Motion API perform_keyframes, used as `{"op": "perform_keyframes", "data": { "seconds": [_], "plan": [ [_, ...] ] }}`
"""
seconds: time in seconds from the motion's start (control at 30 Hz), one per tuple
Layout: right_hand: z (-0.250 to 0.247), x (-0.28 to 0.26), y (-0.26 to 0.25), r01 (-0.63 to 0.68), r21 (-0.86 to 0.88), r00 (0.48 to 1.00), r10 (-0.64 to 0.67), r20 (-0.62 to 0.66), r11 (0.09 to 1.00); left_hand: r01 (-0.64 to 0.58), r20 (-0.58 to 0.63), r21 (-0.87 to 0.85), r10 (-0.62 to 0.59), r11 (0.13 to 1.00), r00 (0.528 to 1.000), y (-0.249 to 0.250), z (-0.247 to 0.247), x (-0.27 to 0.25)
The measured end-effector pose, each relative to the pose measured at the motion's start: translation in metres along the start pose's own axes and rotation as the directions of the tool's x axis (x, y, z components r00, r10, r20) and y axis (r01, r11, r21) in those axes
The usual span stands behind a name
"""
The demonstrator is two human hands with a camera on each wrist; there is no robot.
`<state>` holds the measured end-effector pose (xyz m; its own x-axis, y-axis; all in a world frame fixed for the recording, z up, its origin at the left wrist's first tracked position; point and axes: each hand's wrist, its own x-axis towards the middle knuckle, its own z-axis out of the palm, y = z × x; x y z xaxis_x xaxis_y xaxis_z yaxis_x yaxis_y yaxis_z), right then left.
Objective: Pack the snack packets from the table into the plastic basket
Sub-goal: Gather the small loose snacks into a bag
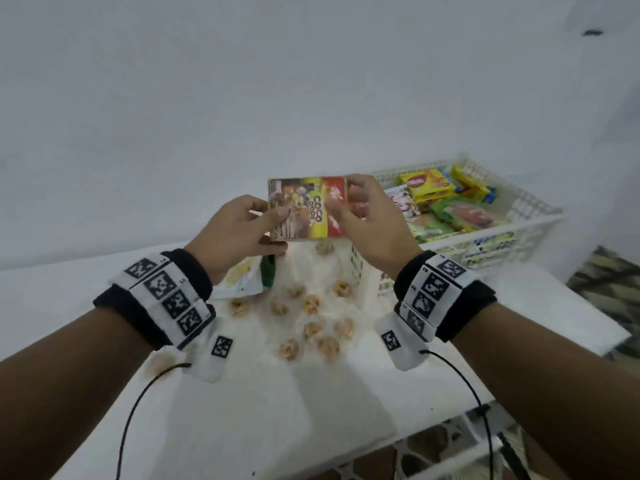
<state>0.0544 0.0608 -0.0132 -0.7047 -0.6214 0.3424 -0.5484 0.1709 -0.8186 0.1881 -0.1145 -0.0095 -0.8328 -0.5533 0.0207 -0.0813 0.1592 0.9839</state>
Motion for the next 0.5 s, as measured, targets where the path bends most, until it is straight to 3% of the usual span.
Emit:
{"op": "perform_keyframes", "data": {
  "seconds": [0.07,0.13,0.33,0.5],
  "plan": [
    [-0.029,0.001,0.016,-0.044,0.099,0.996,0.051,-0.07,0.994,0.031,0.018,-0.097,-0.029,0.995,0.999,0.009,0.036,0.01],
    [-0.059,0.004,0.034,-0.037,0.122,0.992,0.051,-0.118,0.992,0.016,0.06,-0.077,-0.012,0.997,0.998,0.018,0.074,0.019],
    [-0.164,0.021,0.09,0.006,0.02,0.979,-0.002,-0.203,1.0,-0.142,0.125,0.252,0.114,0.957,0.986,0.046,0.186,0.049],
    [-0.238,0.03,0.134,0.026,-0.121,0.968,-0.056,-0.246,0.992,-0.222,0.164,0.588,0.154,0.778,0.974,0.062,0.27,0.076]
  ]
}}
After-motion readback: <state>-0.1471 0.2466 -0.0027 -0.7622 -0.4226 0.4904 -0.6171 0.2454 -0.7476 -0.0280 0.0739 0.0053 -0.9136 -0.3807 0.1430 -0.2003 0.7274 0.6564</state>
